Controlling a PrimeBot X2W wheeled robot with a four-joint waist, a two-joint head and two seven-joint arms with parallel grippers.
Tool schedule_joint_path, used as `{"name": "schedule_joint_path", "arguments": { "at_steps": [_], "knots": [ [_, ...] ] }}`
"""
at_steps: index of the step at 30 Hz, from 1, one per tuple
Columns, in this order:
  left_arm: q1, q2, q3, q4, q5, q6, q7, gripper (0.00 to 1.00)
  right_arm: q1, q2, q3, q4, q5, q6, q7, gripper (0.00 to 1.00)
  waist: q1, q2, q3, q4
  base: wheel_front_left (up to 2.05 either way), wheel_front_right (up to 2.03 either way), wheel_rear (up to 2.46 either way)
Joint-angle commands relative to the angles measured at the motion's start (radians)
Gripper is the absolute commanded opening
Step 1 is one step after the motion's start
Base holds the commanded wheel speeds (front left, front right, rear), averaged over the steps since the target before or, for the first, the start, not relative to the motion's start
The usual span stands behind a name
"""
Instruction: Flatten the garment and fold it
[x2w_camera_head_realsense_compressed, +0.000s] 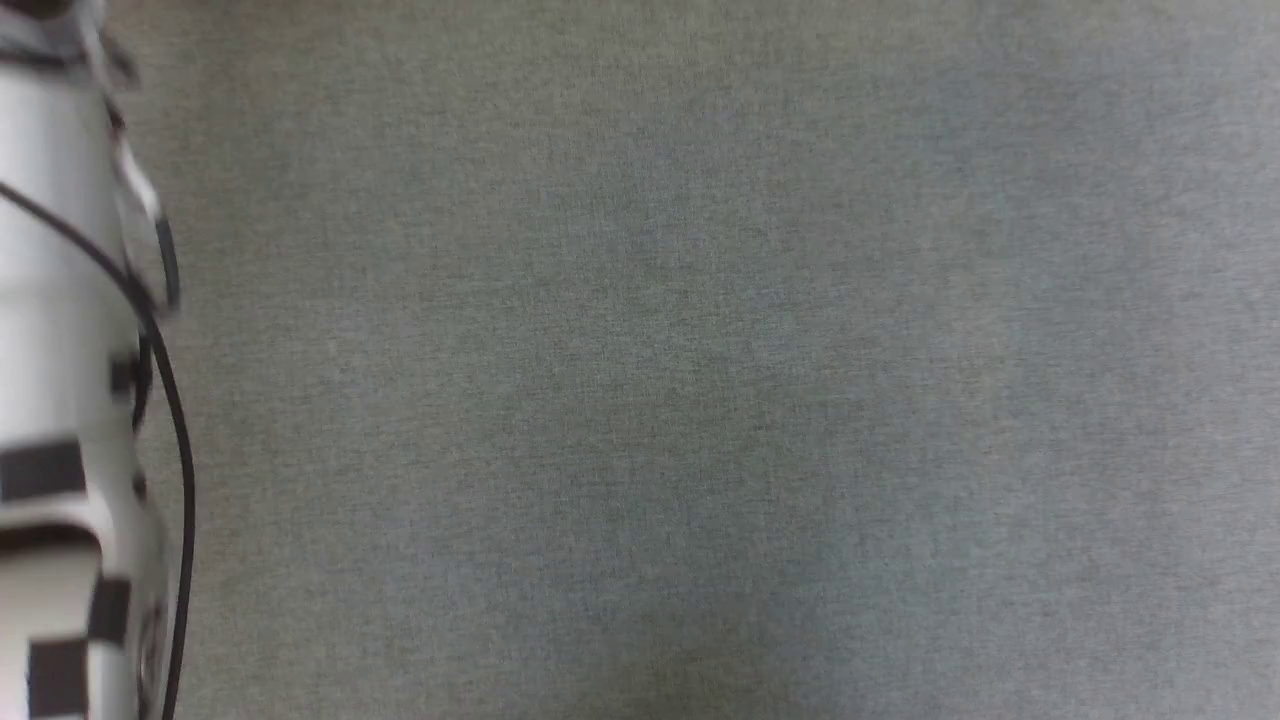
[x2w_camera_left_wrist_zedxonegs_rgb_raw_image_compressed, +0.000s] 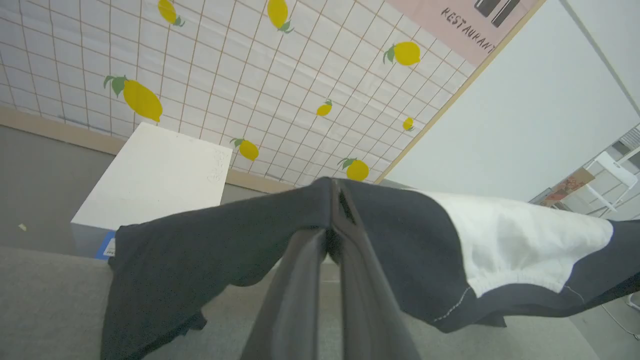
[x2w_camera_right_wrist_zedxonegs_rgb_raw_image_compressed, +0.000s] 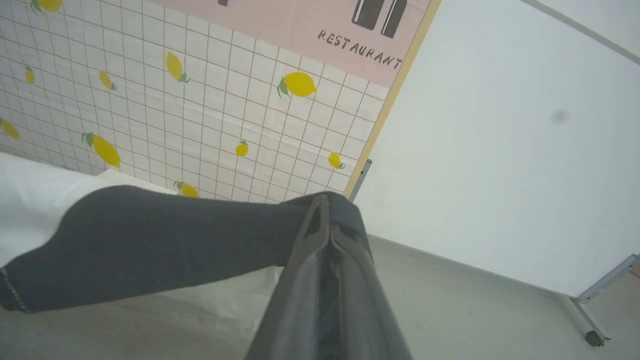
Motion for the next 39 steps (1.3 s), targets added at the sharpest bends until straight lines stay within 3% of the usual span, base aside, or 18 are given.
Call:
{"name": "schedule_joint_path", "arguments": {
  "at_steps": [1,8,14,20,24,32,39],
  "knots": [
    [0.059,0.024,-0.022,-0.005,0.024,-0.016,0.015,0.0,0.054,-0.011,0.021,0.001,0.033,-0.002,-0.008,0.0,-0.0001,0.0,-0.038,0.001,0.0,0.0,0.0],
    [0.398,0.04,-0.097,-0.105,0.016,-0.042,0.094,0.0,0.388,-0.08,0.096,-0.107,0.209,-0.002,0.07,0.0,-0.0001,0.0,-0.165,0.014,0.0,0.0,0.0],
    [0.718,0.026,-0.126,-0.265,-0.028,-0.009,0.151,0.0,0.782,-0.103,0.006,-0.328,0.283,-0.002,0.225,0.0,-0.0001,0.0,-0.267,0.023,0.0,0.0,0.0],
    [0.997,0.039,-0.134,-0.419,-0.051,0.055,0.195,0.0,1.128,-0.014,-0.154,-0.56,0.255,-0.002,0.33,0.0,-0.0001,0.0,-0.324,0.022,0.0,0.0,0.0],
    [1.122,0.047,-0.143,-0.496,-0.047,0.094,0.21,0.0,1.278,0.065,-0.233,-0.652,0.219,-0.002,0.368,0.0,-0.0001,0.0,-0.344,0.027,0.0,0.0,0.0],
    [1.289,0.043,-0.16,-0.578,-0.059,0.156,0.246,0.0,1.463,0.161,-0.356,-0.737,0.172,-0.002,0.46,0.0,-0.0001,0.0,-0.391,0.04,0.0,0.0,0.0],
    [1.399,0.029,-0.183,-0.592,-0.084,0.193,0.283,0.0,1.569,0.176,-0.38,-0.731,0.219,-0.002,0.522,0.0,-0.0001,0.0,-0.422,0.04,0.0,0.0,0.0]
  ]
}}
